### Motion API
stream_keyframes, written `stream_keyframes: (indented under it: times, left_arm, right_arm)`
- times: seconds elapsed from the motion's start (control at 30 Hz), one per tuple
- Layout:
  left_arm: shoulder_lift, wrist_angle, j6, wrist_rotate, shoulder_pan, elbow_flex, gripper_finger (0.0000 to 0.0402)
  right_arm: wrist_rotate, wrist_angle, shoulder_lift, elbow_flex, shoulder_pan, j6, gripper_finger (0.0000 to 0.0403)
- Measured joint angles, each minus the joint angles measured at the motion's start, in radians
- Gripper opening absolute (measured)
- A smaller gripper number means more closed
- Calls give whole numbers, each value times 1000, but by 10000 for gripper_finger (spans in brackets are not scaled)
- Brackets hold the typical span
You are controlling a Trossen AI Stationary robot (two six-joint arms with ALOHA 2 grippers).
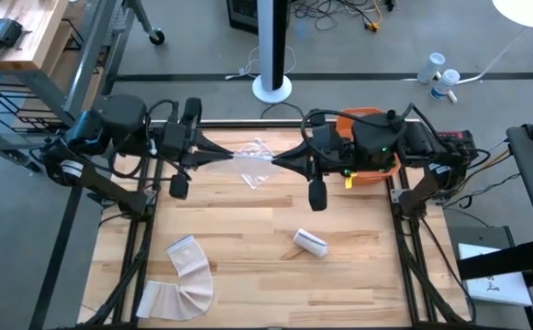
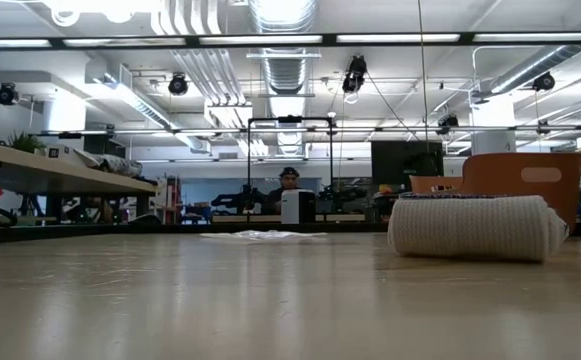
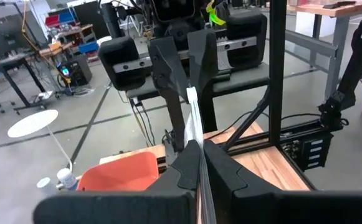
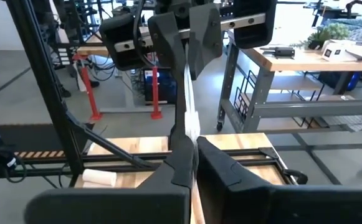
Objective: Roll bandage
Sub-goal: Open the transparent zip bag
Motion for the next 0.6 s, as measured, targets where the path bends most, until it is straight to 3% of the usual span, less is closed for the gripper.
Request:
stream_keyframes:
  times: [0.17, 0.43, 0.6]
  left_arm:
    - [0, -75, -32, -3, 1, 20, 19]
    - [-3, -190, -69, -7, 1, 24, 96]
    - [-15, -264, -70, -70, 1, 24, 131]
  right_arm:
    - [4, -7, -8, 0, -3, -2, 2]
    - [52, -110, -19, 0, -2, 2, 1]
    - [53, -131, -21, 0, -2, 38, 1]
